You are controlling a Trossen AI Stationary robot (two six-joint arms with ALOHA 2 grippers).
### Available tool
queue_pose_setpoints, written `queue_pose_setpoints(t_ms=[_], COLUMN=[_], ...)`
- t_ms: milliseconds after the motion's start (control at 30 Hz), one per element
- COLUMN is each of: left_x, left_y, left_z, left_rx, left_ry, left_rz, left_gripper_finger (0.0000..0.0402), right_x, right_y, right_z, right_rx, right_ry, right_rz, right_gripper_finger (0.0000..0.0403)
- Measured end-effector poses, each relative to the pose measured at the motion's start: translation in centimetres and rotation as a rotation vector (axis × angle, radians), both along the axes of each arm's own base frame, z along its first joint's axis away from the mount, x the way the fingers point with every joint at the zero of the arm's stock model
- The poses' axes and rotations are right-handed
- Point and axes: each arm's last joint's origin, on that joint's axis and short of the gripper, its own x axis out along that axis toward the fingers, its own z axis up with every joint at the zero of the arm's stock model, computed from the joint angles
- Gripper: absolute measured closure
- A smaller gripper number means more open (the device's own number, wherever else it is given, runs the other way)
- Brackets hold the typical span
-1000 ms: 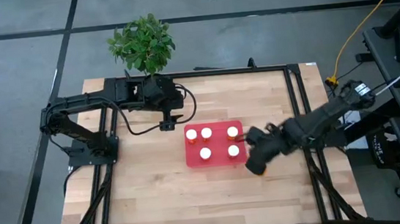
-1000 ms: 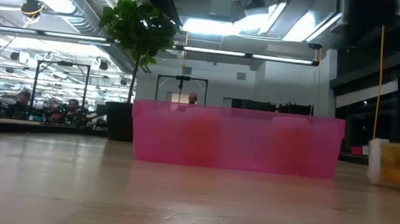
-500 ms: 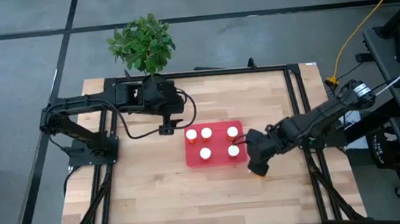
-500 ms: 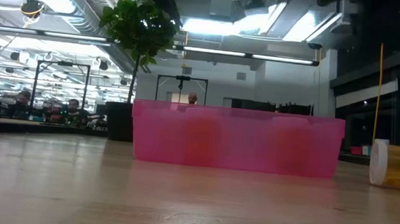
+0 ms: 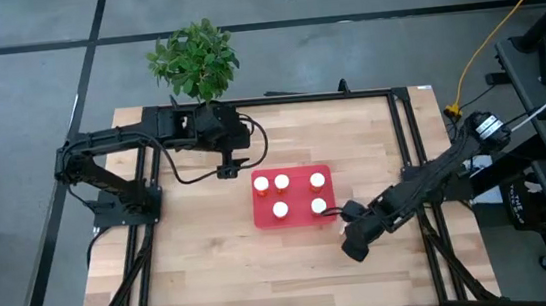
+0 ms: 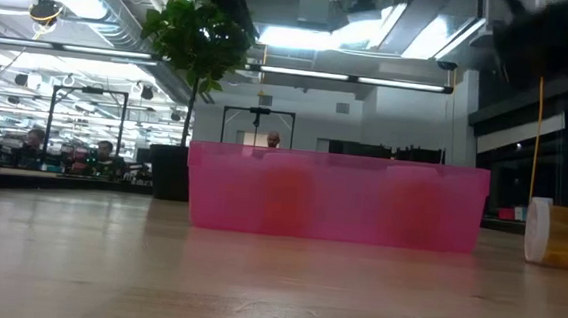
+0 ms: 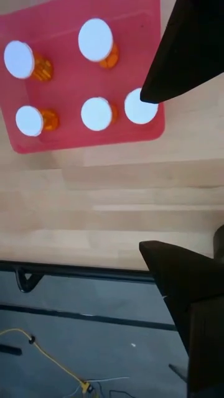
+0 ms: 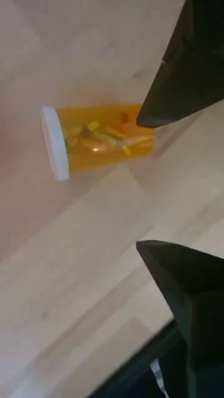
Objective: Pick and place pill bottles into a basket
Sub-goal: Put the orange pill bottle into the red bin
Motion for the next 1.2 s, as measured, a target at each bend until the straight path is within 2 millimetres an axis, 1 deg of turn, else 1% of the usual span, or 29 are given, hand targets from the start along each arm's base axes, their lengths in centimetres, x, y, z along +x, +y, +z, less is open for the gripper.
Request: queue_pose_setpoints(t_ms=[67, 133, 233, 500, 633, 767, 900, 1033, 1200], left_x=[0.0, -0.1, -0.1, -0.1, -0.1, -0.2, -0.2, -0.2, -0.2], left_y=[0.1, 0.3, 0.3, 0.3, 0.3, 0.3, 0.3, 0.2, 0.2], left_z=[0.0, 0.0, 0.0, 0.0, -0.1, -0.1, -0.1, -0.2, -0.2], left_rx=[-0.001, -0.007, -0.009, -0.01, -0.011, -0.014, -0.019, -0.029, -0.034], left_ry=[0.0, 0.001, 0.002, 0.005, 0.009, 0.013, 0.013, 0.02, 0.02], left_rz=[0.005, 0.005, 0.005, 0.004, 0.004, 0.002, -0.001, -0.007, -0.001], left_gripper_finger=[0.0028, 0.0028, 0.0027, 0.0027, 0.0027, 0.0027, 0.0027, 0.0027, 0.0027], right_x=[-0.2, -0.5, -0.6, -1.1, -1.1, -1.0, -0.5, 0.6, 0.8], right_y=[-0.1, -0.2, -0.3, -0.7, -0.7, -0.7, -0.7, -0.5, -1.0], right_z=[-1.1, -1.9, -2.4, -4.0, -4.4, -4.7, -5.4, -5.3, -5.3], right_rx=[0.012, 0.01, 0.01, 0.018, 0.037, 0.017, 0.019, 0.094, 0.069], right_ry=[0.021, 0.028, 0.022, 0.007, -0.02, -0.016, -0.016, -0.081, -0.084], right_rz=[-0.004, -0.011, -0.01, -0.008, -0.016, -0.026, -0.037, -0.044, -0.068], right_gripper_finger=[0.0088, 0.0089, 0.0099, 0.0142, 0.0145, 0.0145, 0.0146, 0.0146, 0.0146])
